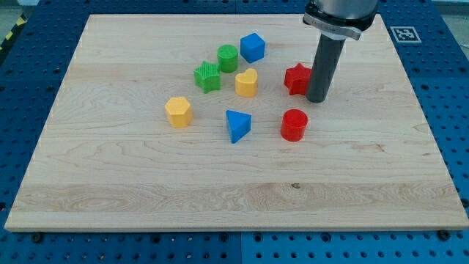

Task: Slide the red star towards blue cube

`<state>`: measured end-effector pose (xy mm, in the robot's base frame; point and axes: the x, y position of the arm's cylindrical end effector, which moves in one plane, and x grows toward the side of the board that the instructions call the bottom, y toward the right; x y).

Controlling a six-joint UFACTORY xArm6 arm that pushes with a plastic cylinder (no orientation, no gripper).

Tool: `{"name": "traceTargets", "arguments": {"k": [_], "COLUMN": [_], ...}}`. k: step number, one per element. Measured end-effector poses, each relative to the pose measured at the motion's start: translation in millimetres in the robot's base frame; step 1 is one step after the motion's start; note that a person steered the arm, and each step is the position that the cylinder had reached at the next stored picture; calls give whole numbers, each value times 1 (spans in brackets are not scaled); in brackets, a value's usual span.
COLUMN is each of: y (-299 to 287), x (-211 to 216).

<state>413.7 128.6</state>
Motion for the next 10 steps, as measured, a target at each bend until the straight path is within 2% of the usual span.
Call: {"name": "traceTargets", "arguments": {"k": [5,8,10], "y": [-17,-22,-22], "x": [-20,-2,-26]}}
